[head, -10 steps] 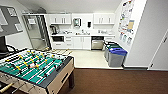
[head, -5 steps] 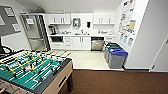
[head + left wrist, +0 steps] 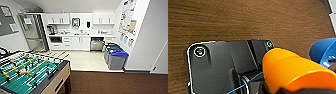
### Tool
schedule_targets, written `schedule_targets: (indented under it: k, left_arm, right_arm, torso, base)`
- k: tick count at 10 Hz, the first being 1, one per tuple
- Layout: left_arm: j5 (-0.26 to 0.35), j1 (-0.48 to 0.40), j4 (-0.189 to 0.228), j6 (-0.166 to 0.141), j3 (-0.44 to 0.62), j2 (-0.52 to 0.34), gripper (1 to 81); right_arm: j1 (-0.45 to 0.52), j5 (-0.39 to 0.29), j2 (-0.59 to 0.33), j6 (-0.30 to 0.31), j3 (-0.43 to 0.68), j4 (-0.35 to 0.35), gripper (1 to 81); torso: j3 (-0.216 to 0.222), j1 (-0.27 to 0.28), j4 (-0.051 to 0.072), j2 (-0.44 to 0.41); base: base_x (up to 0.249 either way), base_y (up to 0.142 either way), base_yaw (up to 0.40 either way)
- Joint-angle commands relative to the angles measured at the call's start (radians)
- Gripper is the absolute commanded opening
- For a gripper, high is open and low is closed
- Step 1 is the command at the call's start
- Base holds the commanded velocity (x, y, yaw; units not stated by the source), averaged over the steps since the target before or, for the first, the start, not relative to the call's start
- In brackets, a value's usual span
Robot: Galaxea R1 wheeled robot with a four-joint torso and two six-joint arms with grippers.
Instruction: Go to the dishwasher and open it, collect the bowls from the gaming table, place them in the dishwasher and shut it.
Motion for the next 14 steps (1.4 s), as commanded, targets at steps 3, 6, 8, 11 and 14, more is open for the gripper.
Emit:
schedule_targets:
  k: [3,6,8,11,14]
  left_arm:
    - [0.022,-0.051,0.012,0.001,0.029,-0.032,1.0]
    - [0.022,-0.051,0.012,0.001,0.029,-0.032,1.0]
    - [0.022,-0.051,0.012,0.001,0.033,-0.033,1.0]
    - [0.022,-0.051,0.012,0.001,0.037,-0.029,1.0]
    - [0.022,-0.051,0.012,0.003,0.037,-0.024,1.0]
  right_arm:
    - [0.047,-0.036,-0.031,0.001,0.02,-0.014,1.0]
    - [0.048,-0.036,-0.03,0.001,0.02,-0.013,1.0]
    - [0.048,-0.036,-0.03,0.001,0.02,-0.013,1.0]
    - [0.048,-0.034,-0.028,0.001,0.02,-0.011,1.0]
    - [0.048,-0.036,-0.028,0.001,0.017,-0.011,1.0]
  torso:
    - [0.0,0.001,0.0,0.0]
    - [0.0,0.0,0.0,0.0]
    - [0.0,0.0,0.0,0.0]
    - [0.0,0.0,0.0,0.0]
    - [0.0,0.0,0.0,0.0]
  base:
    - [0.134,0.0,0.0]
    - [0.134,0.0,0.0]
    - [0.134,0.0,0.0]
    - [0.139,0.0,0.0]
    - [0.153,0.0,0.0]
